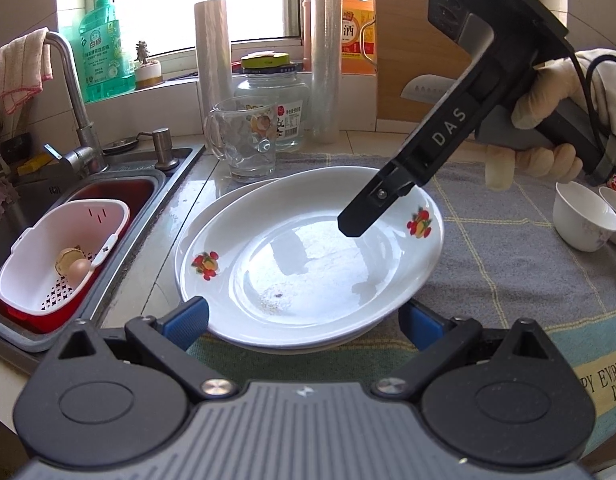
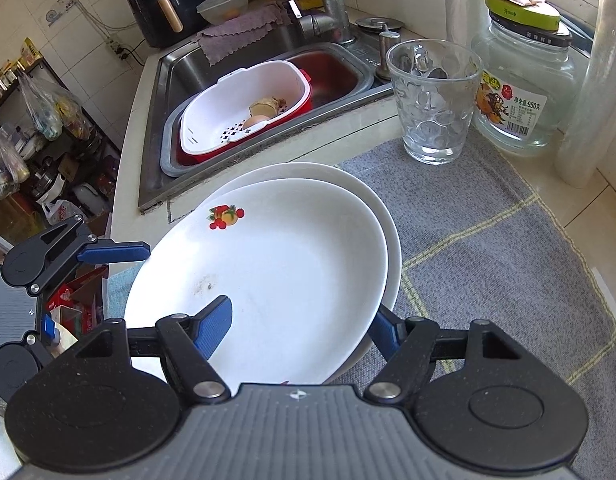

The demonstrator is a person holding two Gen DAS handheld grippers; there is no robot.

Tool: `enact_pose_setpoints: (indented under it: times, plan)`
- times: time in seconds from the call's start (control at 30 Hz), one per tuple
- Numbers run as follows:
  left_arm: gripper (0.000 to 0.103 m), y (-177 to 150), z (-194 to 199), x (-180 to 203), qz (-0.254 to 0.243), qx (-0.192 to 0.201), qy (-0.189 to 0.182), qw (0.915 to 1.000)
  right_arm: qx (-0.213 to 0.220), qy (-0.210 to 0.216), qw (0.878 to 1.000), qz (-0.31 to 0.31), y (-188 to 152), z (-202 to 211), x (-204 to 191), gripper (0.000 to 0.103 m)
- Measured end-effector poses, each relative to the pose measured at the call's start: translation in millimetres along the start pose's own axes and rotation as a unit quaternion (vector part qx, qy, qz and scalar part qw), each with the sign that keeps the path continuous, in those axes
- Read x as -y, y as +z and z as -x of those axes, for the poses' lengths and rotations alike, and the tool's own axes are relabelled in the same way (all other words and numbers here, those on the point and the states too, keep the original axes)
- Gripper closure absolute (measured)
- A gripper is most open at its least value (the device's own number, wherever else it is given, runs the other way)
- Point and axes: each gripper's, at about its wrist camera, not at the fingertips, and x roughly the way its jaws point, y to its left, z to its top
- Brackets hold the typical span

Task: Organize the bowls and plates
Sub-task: 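Open the right gripper and pull it back from the plate stack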

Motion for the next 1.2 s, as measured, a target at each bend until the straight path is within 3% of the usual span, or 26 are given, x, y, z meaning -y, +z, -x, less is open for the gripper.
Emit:
enact_pose_setpoints:
  times: [0.37,0.53,0.67,0.83,1.2]
  plan:
    - [0.003,-2,-1,-3,-0.008,-0.005,-0.006,0.9999,-0.006,-0.03,1.0,-0.004,-4,3,-10,0.024]
    - [0.003,0,0,-4,-0.023,0.001,-0.01,0.9997,-0.011,-0.047,0.999,-0.005,-9,5,-15,0.018]
    - [0.003,2,2,-8,-0.023,0.009,-0.008,0.9997,0.018,-0.038,0.999,-0.008,-14,15,-22,0.008]
    - [0.002,4,8,-9,-0.033,0.021,-0.014,0.9991,0.034,-0.065,0.997,-0.005,-22,16,-39,0.0]
    - [0.001,8,11,-4,-0.071,0.028,-0.05,0.9959,0.071,-0.157,0.985,-0.019,-43,21,-69,0.0]
